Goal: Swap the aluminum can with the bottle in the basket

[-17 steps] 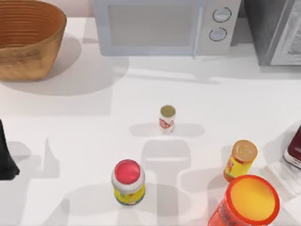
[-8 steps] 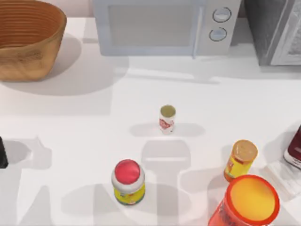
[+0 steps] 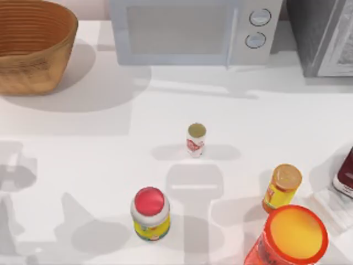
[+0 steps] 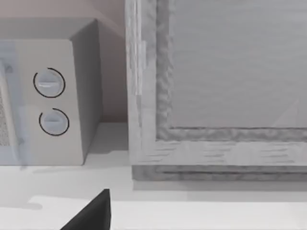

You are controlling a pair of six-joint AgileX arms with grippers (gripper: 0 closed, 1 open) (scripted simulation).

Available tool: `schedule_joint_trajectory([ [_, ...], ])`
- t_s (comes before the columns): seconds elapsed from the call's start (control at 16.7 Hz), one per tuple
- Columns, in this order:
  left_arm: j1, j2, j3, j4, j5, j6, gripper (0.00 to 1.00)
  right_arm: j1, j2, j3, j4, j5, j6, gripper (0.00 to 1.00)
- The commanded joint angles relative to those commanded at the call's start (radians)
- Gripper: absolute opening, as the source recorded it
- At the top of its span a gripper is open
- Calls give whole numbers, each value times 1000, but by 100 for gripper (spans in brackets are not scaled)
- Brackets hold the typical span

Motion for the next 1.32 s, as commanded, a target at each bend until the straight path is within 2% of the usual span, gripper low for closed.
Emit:
schedule_joint_trajectory([
  [0.3,77,191,68,-15,57,55,100,0,0,0,0,0,0,100],
  [0.78,75,216,77,-12,56,54,100,0,0,0,0,0,0,100],
  [1.32,-6,476,115,227,0,-2,100,0,0,0,0,0,0,100],
])
